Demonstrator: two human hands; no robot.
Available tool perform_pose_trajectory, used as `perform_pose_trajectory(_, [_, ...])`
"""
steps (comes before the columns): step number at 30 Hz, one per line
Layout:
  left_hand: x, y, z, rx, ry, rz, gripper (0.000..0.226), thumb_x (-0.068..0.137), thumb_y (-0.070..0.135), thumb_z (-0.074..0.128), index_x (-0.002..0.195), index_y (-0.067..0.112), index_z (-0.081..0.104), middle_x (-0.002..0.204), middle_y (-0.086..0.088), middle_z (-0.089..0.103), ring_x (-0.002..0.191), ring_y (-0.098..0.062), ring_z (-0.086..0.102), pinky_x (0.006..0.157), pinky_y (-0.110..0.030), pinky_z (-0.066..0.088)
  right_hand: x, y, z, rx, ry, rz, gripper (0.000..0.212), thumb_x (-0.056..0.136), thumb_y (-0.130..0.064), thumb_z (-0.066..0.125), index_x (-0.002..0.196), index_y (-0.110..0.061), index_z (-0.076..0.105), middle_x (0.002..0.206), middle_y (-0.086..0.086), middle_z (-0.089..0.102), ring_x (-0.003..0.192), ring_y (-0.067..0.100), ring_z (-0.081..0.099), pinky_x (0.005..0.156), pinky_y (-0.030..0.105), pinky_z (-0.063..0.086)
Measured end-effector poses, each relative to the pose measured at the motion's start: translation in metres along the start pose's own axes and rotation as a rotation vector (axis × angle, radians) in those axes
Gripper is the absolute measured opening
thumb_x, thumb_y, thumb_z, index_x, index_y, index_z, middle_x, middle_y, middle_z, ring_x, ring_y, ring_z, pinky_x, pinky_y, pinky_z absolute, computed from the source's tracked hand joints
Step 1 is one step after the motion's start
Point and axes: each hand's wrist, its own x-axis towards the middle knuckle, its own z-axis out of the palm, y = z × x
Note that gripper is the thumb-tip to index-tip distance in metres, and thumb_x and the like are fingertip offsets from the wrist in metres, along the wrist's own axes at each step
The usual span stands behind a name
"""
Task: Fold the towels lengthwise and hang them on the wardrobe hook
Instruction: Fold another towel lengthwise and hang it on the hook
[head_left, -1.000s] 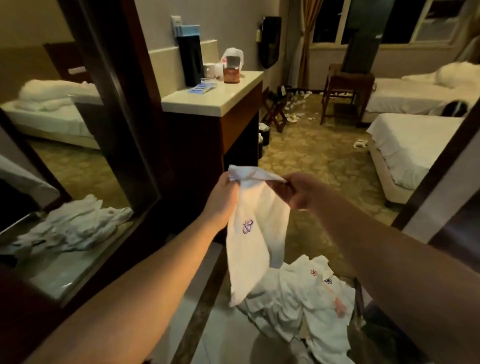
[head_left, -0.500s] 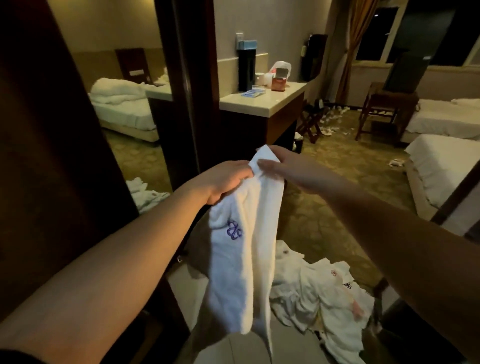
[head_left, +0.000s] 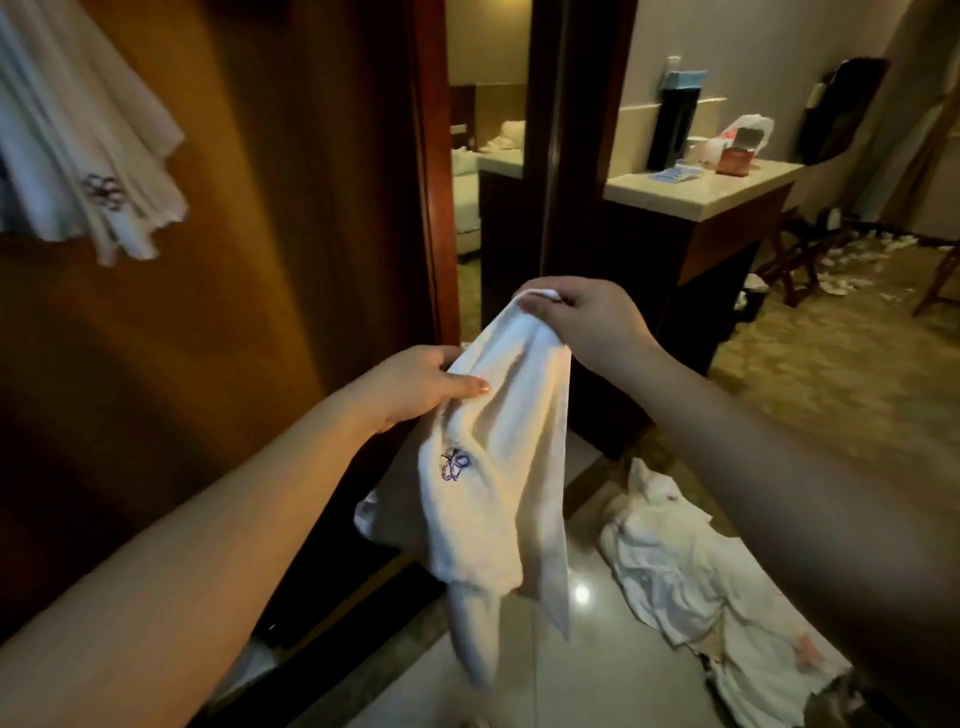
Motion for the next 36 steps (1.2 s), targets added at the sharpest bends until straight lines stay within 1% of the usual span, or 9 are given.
perform_pose_trajectory(3, [-0.055, -0.029, -0.02, 0.121, 0.115, -0.078, 0.014, 0.09, 0.037, 0.07, 0.103, 0.031, 0.068, 0.098, 0.005, 0.075, 0.087, -0.015, 0.072, 0.084, -0.029, 0.054, -0.022, -0.032, 0.029, 0.081, -0.055, -0.076, 0.012, 0.095, -0.029, 0.065, 0.097, -0.036, 0.075, 0.086, -0.038, 0.06, 0.084, -0.03, 0.05, 0.073, -0.004, 0.034])
perform_pose_trajectory(11, [-0.172, -0.109, -0.073, 0.384, 0.288, -0.249, 0.03, 0.09, 0.043, 0.068, 0.11, 0.022, 0.071, 0.1, 0.003, 0.072, 0.087, -0.016, 0.067, 0.075, -0.029, 0.051, -0.059, -0.098, 0.102, 0.248, -0.026, -0.124, 0.012, 0.095, -0.032, 0.064, 0.094, -0.039, 0.074, 0.088, -0.042, 0.062, 0.09, -0.026, 0.054, 0.078, -0.002, 0.037])
perform_pose_trajectory(13, [-0.204, -0.129, -0.09, 0.438, 0.289, -0.308, 0.031, 0.089, 0.043, 0.07, 0.109, 0.019, 0.072, 0.099, -0.002, 0.074, 0.088, -0.019, 0.068, 0.078, -0.031, 0.053, -0.067, -0.115, 0.118, 0.291, -0.003, -0.118, 0.014, 0.095, -0.029, 0.064, 0.093, -0.04, 0.073, 0.089, -0.039, 0.064, 0.09, -0.025, 0.055, 0.078, -0.002, 0.036])
perform_pose_trajectory(17, [-0.266, -0.171, -0.124, 0.542, 0.273, -0.433, 0.028, 0.089, 0.039, 0.069, 0.105, 0.016, 0.071, 0.085, 0.0, 0.071, 0.075, -0.016, 0.065, 0.063, -0.028, 0.047, -0.082, -0.142, 0.145, 0.291, 0.056, -0.089, 0.014, 0.095, -0.029, 0.063, 0.094, -0.039, 0.073, 0.093, -0.03, 0.068, 0.09, -0.023, 0.056, 0.078, -0.003, 0.035])
perform_pose_trajectory(20, [-0.306, -0.199, -0.147, 0.532, 0.286, -0.478, 0.032, 0.089, 0.038, 0.07, 0.11, 0.013, 0.071, 0.088, 0.0, 0.07, 0.081, -0.018, 0.065, 0.064, -0.027, 0.046, -0.095, -0.158, 0.166, 0.273, 0.08, -0.042, 0.017, 0.096, -0.031, 0.061, 0.104, -0.029, 0.076, 0.102, -0.018, 0.069, 0.088, -0.017, 0.056, 0.074, -0.005, 0.034])
perform_pose_trajectory(23, [-0.344, -0.22, -0.174, 0.402, 0.395, -0.457, 0.034, 0.086, 0.037, 0.075, 0.111, 0.014, 0.071, 0.101, -0.005, 0.073, 0.093, -0.021, 0.068, 0.08, -0.031, 0.051, -0.108, -0.172, 0.19, 0.276, 0.079, 0.013, 0.018, 0.098, -0.034, 0.059, 0.105, -0.029, 0.075, 0.1, -0.018, 0.068, 0.08, -0.02, 0.056, 0.067, -0.005, 0.034])
perform_pose_trajectory(29, [-0.41, -0.239, -0.226, 0.21, 0.577, -0.392, 0.016, 0.081, 0.027, 0.079, 0.092, 0.018, 0.073, 0.091, -0.002, 0.073, 0.085, -0.017, 0.067, 0.081, -0.034, 0.051, -0.132, -0.191, 0.213, 0.399, 0.098, 0.189, 0.017, 0.096, -0.038, 0.057, 0.098, -0.037, 0.073, 0.092, -0.02, 0.071, 0.085, -0.012, 0.062, 0.069, 0.009, 0.046])
perform_pose_trajectory(33, [-0.434, -0.245, -0.237, -0.344, 0.732, -0.181, 0.014, 0.085, 0.009, 0.07, 0.098, 0.004, 0.074, 0.095, -0.015, 0.073, 0.087, -0.027, 0.068, 0.079, -0.033, 0.053, -0.138, -0.205, 0.22, 0.513, 0.071, 0.236, 0.018, 0.096, -0.04, 0.057, 0.1, -0.032, 0.073, 0.09, -0.019, 0.07, 0.073, -0.019, 0.06, 0.063, 0.002, 0.045])
perform_pose_trajectory(36, [-0.441, -0.245, -0.234, -0.69, 0.746, 0.025, 0.021, 0.09, 0.01, 0.058, 0.106, 0.006, 0.071, 0.106, -0.016, 0.072, 0.094, -0.023, 0.071, 0.082, -0.031, 0.057, -0.135, -0.207, 0.227, 0.698, 0.052, 0.313, 0.022, 0.089, -0.041, 0.068, 0.096, -0.022, 0.077, 0.097, 0.001, 0.077, 0.088, 0.01, 0.073, 0.081, 0.028, 0.058])
